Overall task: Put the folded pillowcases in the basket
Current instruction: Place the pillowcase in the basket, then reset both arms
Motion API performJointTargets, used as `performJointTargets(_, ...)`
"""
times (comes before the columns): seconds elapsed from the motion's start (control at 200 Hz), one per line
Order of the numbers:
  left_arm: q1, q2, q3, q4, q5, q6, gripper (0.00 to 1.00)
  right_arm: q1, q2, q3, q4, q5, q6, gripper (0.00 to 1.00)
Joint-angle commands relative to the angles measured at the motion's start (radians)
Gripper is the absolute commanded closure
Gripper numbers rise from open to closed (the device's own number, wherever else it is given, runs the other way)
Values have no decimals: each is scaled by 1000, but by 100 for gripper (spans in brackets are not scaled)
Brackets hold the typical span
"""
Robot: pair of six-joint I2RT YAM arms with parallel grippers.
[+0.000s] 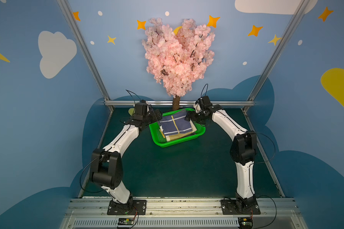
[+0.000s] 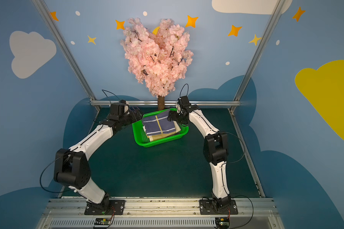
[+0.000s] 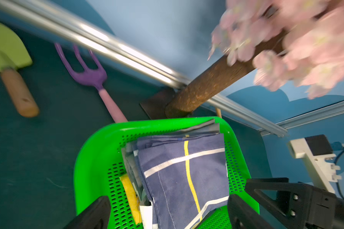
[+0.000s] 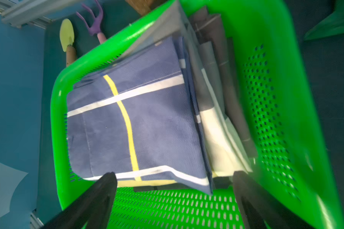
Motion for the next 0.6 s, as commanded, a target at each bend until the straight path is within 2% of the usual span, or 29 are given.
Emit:
performJointTargets(0.0, 3, -103, 13, -122, -121, 120, 4, 9, -150, -32, 24, 82, -50, 3)
performJointTargets(0.09, 10, -180, 2, -169, -139, 152, 3, 10, -252, -88, 38, 102, -78, 2)
performJointTargets(0.27, 90, -341, -90, -200, 87, 117, 4, 7, -479, -269, 73, 105, -124, 2)
performJointTargets(0.325, 106, -396, -137, -204, 109, 117, 4, 6, -564, -362, 118, 111, -145, 2)
performJointTargets(0.596, 116, -556, -371, -233, -189, 246, 1, -41, -975, -774, 195, 284, -173, 1)
